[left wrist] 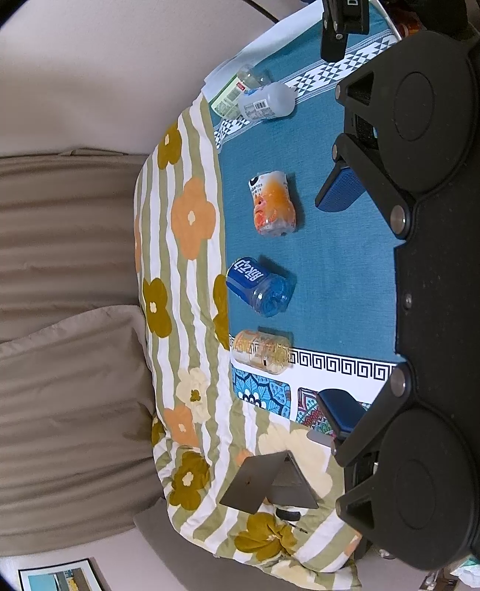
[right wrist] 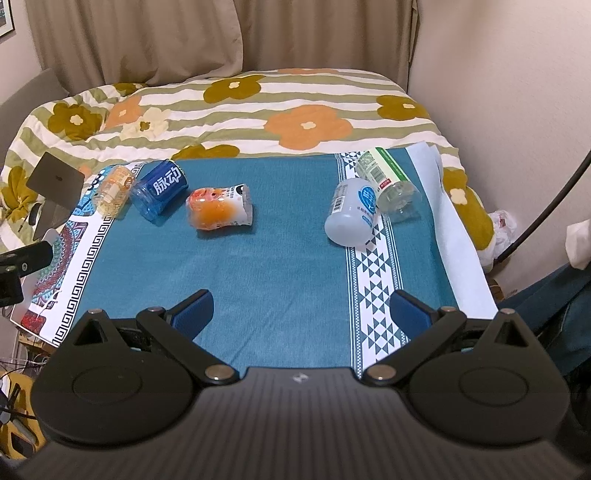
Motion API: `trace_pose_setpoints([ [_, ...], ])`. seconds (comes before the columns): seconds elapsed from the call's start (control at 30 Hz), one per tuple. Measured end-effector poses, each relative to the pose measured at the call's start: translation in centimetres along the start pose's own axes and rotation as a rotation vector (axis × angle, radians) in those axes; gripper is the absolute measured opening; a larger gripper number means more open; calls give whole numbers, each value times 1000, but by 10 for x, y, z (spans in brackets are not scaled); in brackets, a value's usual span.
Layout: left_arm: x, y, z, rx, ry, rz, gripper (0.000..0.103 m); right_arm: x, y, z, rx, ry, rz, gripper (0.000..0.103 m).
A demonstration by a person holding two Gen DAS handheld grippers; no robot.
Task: Flip cup upright
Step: 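Move the left gripper down to the clear orange-labelled cup lying on its side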
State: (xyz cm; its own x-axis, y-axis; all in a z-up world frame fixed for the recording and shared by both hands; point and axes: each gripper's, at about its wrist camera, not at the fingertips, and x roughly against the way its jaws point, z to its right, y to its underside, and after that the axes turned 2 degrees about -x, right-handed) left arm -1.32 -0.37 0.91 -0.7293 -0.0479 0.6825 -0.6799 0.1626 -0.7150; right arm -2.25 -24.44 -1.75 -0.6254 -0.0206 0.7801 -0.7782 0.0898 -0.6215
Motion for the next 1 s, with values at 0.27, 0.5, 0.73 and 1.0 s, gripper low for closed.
trace_pose_setpoints([
  [0.27, 2, -10, -4, 47, -72, -4, 103, 1, -13, 5, 65, -10, 24, 103],
  [0.5, -17, -32, -29, 89, -96, -7, 103, -22, -32, 3, 100, -21, 3, 103],
  [0.73, -76, -62, -64, 53, -58, -59, 103, -54, -48, -16, 38, -101, -82, 103],
  [1.0, -160, -89, -95, -10, -7, -139, 103, -92, -70, -48, -53, -86, -124, 103],
])
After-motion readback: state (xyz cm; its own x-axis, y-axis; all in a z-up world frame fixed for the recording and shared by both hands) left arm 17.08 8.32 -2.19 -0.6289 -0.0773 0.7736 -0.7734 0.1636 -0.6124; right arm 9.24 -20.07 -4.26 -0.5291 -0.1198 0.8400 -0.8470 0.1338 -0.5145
